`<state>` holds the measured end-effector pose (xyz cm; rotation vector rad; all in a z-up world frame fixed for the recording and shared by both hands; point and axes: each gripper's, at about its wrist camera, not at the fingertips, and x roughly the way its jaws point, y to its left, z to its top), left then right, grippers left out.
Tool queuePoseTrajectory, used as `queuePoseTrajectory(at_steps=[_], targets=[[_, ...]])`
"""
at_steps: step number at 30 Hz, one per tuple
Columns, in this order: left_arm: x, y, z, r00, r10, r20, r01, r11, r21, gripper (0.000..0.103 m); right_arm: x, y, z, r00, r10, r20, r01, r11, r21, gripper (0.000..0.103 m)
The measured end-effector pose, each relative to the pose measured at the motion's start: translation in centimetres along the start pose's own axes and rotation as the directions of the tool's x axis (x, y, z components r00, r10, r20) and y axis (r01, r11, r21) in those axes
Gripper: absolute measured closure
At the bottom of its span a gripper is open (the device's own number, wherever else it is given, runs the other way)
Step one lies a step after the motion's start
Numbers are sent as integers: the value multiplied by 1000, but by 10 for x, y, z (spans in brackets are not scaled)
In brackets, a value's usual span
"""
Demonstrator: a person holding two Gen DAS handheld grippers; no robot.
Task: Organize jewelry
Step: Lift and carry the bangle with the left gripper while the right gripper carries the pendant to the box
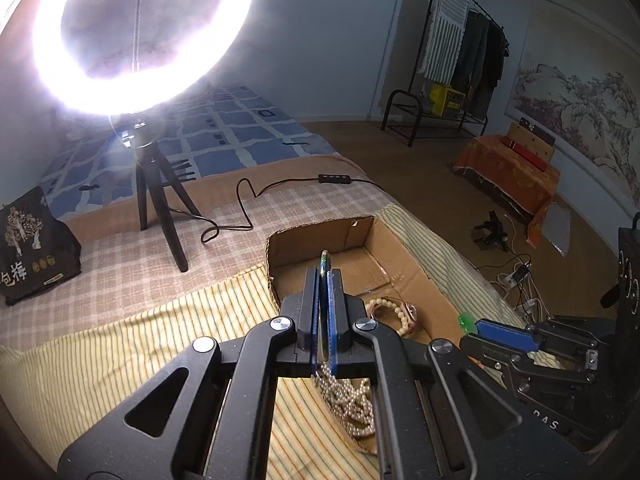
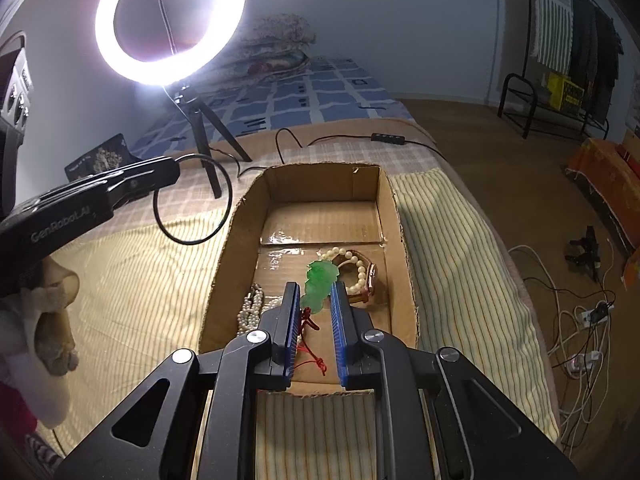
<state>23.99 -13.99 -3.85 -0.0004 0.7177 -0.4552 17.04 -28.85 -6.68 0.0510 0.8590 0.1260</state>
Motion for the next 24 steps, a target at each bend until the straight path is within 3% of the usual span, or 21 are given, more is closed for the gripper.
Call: queuePoseTrajectory(at_steps=[13, 24], targets=[[36, 2, 8, 999, -25, -19, 25, 999, -27, 102, 20, -5, 4, 999, 32, -30, -31, 999, 5, 89], [40, -5, 6, 1000, -20, -22, 20, 1000, -4, 102, 24, -5, 2, 998, 42, -47, -42, 999, 8, 89]])
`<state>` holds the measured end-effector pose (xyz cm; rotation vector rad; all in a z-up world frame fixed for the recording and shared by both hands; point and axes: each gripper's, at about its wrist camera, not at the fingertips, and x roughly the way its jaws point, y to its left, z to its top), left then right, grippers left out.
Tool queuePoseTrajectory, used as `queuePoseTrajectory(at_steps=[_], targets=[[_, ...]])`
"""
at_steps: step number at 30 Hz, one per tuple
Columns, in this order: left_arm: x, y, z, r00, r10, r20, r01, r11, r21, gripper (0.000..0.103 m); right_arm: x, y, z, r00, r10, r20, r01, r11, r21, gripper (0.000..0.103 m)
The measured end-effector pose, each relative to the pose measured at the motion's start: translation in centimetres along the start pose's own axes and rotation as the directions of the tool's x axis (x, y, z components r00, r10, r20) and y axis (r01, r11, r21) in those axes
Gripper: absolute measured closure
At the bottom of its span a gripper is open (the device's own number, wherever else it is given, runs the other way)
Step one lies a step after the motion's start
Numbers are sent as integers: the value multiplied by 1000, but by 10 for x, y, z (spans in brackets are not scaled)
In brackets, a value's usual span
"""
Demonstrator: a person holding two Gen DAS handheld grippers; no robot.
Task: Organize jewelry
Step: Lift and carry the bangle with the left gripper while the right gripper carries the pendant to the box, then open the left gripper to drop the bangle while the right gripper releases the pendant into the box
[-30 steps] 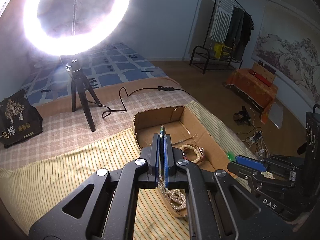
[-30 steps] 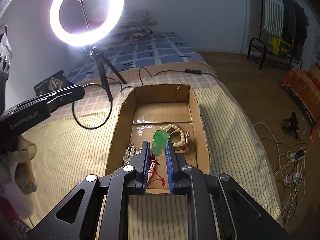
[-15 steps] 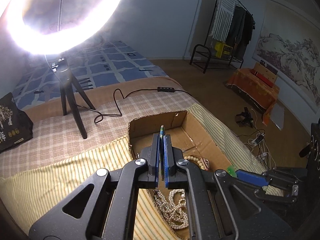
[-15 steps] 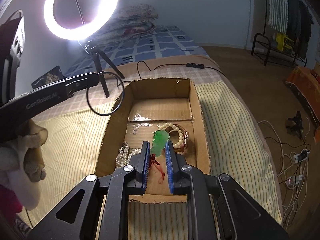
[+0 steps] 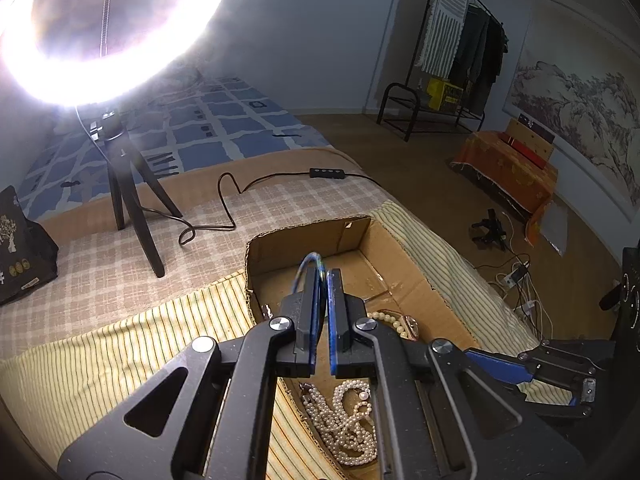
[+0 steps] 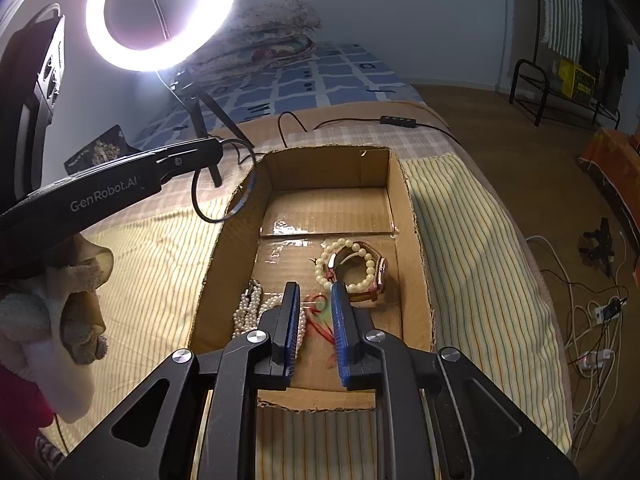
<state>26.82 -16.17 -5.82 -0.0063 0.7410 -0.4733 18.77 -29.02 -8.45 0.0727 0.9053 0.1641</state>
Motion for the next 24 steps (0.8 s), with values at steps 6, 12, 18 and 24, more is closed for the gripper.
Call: queuePoseTrajectory(at_steps=[6, 12, 18, 24], targets=[[-3, -3, 1, 1000, 15, 1, -15, 1000, 16, 101, 2, 2, -2, 1000, -5, -7, 5, 1000, -11, 71], [-10, -1, 2, 999, 35, 33, -36, 999, 13, 59, 0, 5, -3, 999, -35, 4, 35, 999, -26, 50], [-14, -1, 3, 998, 45, 38, -46, 999, 16, 45, -1, 4, -4, 998, -59, 5, 59, 998, -8, 37], [-28, 0, 3, 997, 54, 54, -55, 998, 3, 36, -5, 7, -4, 993, -116, 2, 116, 993, -7, 35]])
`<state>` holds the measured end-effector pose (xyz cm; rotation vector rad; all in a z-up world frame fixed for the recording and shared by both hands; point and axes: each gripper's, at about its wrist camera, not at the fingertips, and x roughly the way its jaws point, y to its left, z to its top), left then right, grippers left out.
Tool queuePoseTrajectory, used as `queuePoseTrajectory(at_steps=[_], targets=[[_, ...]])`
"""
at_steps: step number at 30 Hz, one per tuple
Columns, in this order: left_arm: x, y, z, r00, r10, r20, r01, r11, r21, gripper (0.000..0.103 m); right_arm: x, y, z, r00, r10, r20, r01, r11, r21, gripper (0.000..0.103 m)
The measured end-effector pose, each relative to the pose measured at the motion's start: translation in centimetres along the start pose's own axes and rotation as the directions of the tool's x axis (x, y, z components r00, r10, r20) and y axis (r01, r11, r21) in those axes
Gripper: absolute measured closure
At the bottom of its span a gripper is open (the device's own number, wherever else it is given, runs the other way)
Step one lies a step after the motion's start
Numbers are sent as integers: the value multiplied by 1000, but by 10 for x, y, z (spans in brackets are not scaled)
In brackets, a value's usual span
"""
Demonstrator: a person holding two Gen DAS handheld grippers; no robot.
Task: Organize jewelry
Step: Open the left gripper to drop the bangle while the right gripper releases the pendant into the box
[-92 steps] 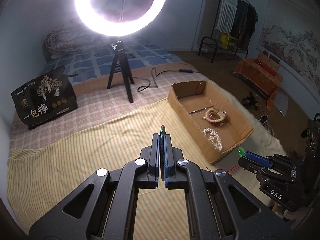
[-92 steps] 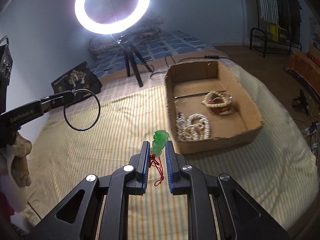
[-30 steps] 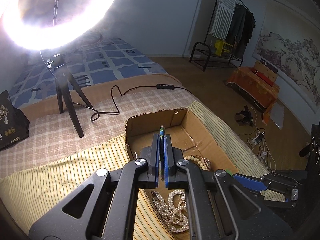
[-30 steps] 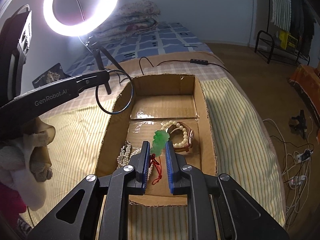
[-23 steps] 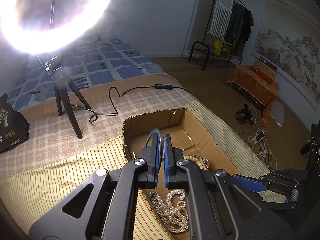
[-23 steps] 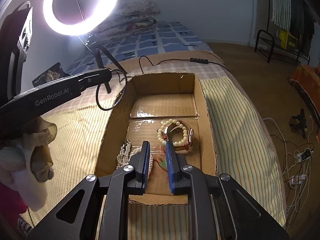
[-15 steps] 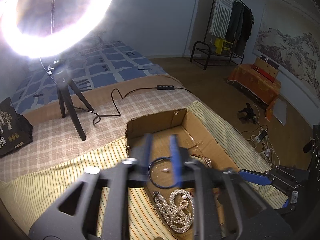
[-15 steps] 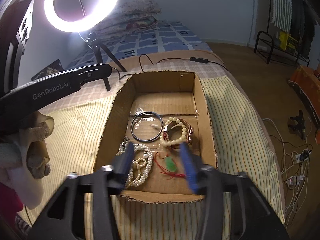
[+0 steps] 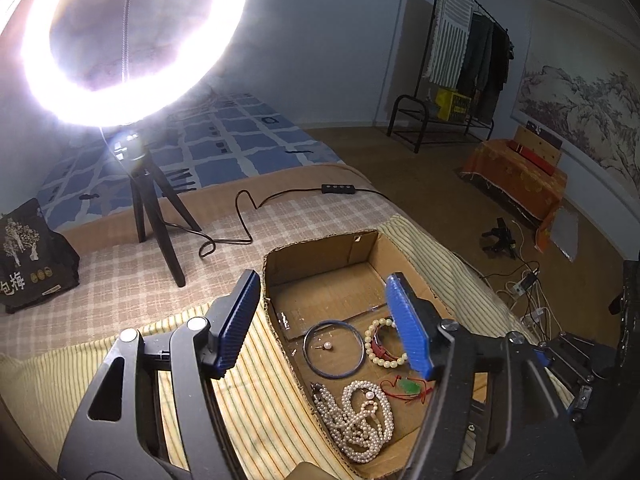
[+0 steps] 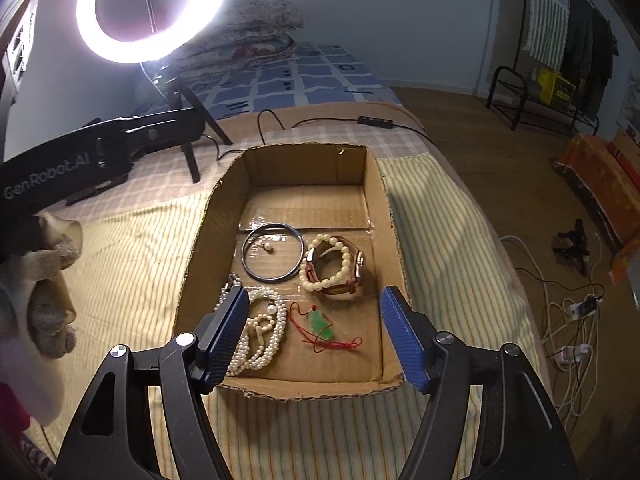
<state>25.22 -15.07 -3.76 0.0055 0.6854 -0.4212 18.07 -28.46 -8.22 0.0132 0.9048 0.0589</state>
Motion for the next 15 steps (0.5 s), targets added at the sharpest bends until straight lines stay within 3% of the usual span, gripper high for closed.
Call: queuePoseTrajectory(at_steps=[12, 15], targets=[[-46, 8, -2, 999, 20, 37, -20, 1000, -19, 34, -36, 7, -3, 996, -46, 78, 46, 999, 1, 34], [-61, 9, -4, 998, 27, 54, -26, 1000, -18, 28, -45, 8, -4, 994, -48, 100, 48, 999, 6, 34]])
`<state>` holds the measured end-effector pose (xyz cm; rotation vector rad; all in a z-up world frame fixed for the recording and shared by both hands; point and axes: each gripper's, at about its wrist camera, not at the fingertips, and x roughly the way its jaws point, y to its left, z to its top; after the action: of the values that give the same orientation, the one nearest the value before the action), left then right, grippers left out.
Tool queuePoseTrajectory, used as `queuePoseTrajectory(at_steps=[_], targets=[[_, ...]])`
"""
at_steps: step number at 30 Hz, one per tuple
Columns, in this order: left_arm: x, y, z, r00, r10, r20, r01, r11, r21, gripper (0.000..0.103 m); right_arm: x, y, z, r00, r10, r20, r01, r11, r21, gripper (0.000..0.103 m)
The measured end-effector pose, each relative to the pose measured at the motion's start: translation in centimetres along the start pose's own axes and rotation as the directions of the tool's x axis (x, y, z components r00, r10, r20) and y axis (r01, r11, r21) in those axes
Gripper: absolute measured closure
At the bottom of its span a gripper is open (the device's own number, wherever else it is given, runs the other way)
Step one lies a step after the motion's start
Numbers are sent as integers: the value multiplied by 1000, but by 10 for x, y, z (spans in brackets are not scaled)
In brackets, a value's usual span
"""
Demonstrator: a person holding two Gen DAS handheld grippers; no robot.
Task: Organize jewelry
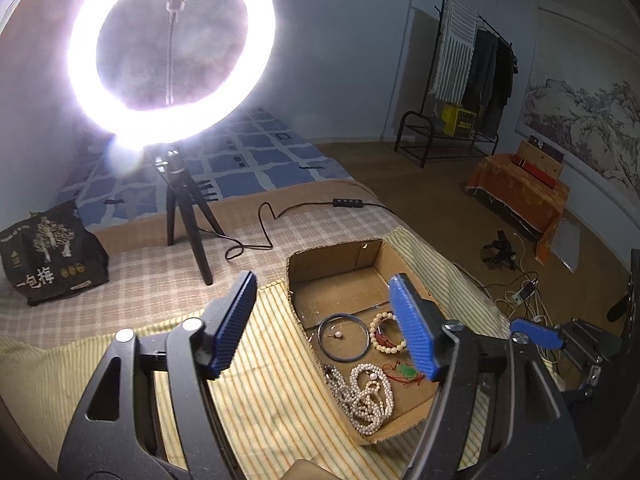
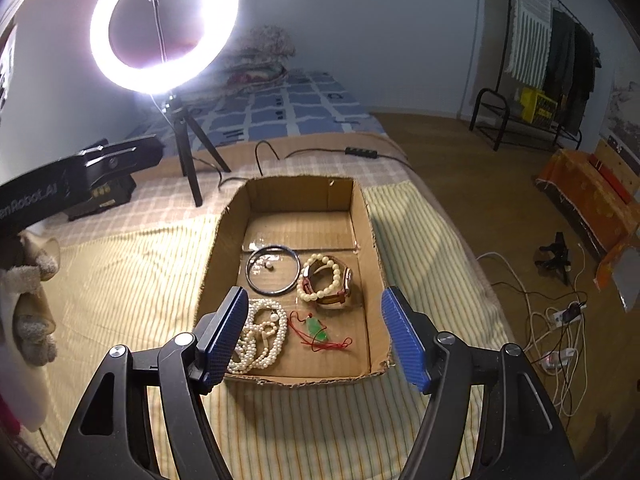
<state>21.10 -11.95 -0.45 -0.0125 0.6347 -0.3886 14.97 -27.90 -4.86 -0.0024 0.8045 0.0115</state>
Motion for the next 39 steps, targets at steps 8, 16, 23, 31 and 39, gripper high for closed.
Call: queuePoseTrajectory(at_steps=[8, 16, 23, 31, 39], targets=[[-41, 9, -11, 999, 37, 36, -36, 999, -16, 26, -28, 2, -2, 997, -22, 78, 22, 1000, 1, 33], [-75, 16, -26, 995, 65, 71, -62, 997, -40, 26, -43, 4, -6, 992, -30, 119, 31, 1000, -3, 33], [-98, 16, -38, 994, 70, 86, -66, 997, -48, 19, -56, 2, -9, 985, -56, 165, 57, 998, -2, 32], [-118, 7, -52, 989, 94, 110, -93, 996, -14, 9, -71, 1, -9, 970, -81, 230, 81, 997, 8, 23], [-128, -4, -62, 976, 159, 149, -167, 985, 40, 0, -74, 4, -14, 959, -110, 259, 115, 993, -5, 23]])
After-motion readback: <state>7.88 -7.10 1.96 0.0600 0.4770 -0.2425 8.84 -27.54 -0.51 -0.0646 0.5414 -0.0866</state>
